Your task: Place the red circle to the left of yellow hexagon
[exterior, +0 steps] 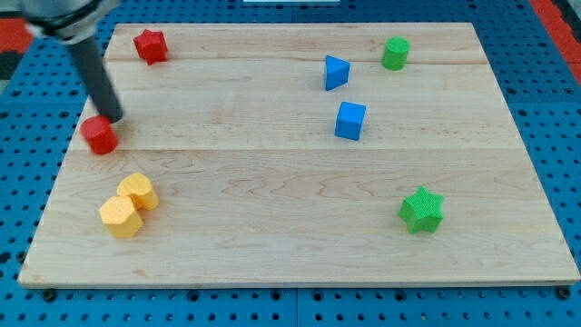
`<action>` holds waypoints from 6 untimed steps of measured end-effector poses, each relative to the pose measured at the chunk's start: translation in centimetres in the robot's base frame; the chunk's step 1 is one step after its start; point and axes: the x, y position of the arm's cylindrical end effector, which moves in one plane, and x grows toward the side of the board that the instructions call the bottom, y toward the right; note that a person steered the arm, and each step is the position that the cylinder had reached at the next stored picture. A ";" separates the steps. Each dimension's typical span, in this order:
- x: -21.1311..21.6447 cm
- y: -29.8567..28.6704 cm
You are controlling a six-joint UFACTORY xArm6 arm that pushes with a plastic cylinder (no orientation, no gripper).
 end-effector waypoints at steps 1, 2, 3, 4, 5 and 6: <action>1.9 -1.1; 3.2 -1.5; 6.6 -2.2; 9.3 -2.2; 10.9 -0.7; 13.9 -0.5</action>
